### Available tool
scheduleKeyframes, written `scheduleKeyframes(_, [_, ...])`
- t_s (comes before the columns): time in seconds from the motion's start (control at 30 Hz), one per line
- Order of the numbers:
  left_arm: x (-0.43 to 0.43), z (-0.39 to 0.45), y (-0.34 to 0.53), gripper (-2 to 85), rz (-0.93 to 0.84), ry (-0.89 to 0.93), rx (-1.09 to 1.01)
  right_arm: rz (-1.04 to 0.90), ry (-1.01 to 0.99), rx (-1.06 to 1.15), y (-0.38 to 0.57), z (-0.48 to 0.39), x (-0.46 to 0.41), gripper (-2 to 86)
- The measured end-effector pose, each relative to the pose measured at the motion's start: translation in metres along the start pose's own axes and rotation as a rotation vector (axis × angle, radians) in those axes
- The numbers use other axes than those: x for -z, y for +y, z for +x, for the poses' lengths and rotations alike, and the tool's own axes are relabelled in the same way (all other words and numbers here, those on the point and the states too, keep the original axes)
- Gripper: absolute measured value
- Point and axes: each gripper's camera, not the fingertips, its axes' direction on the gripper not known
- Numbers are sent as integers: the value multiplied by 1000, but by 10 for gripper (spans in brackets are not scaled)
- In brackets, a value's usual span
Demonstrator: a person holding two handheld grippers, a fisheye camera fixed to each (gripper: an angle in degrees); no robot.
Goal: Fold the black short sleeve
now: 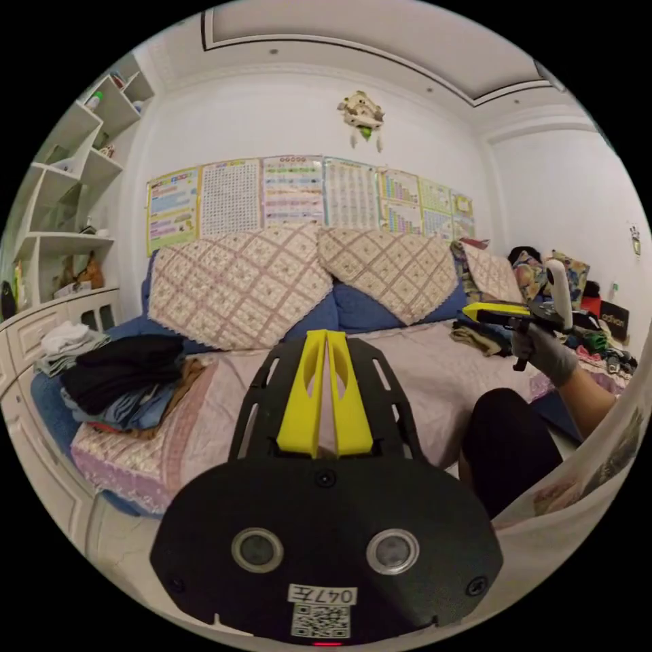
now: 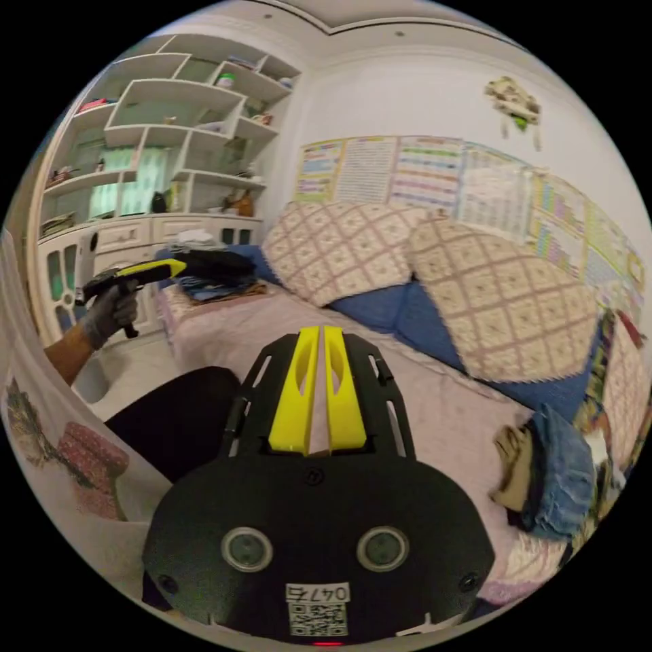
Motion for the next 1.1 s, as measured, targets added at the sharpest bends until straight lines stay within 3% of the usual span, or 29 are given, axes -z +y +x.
scheduleKeyframes(0.13, [25,-31,42,2,-67,-142,60,-8,-129,125,-45,-76,-104,-4])
scheduleKeyframes(0.23, [36,-64,63,59,-141,-309,146,8,-199,172,-69,-120,-175,-8])
scheduleKeyframes(0.47, [-16,-137,70,133,-275,-565,-97,-98,-258,92,-63,-179,-317,-12])
scheduleKeyframes(0.77, [-179,-259,91,152,-585,-679,-368,-166,-374,-72,-65,-209,-424,-12])
scheduleKeyframes(0.97, [-225,-311,97,94,-723,-591,-345,-194,-498,-179,-73,-229,-496,-12])
scheduleKeyframes(1.1, [-219,-335,87,49,-706,-533,-284,-217,-613,-254,-74,-242,-537,-11])
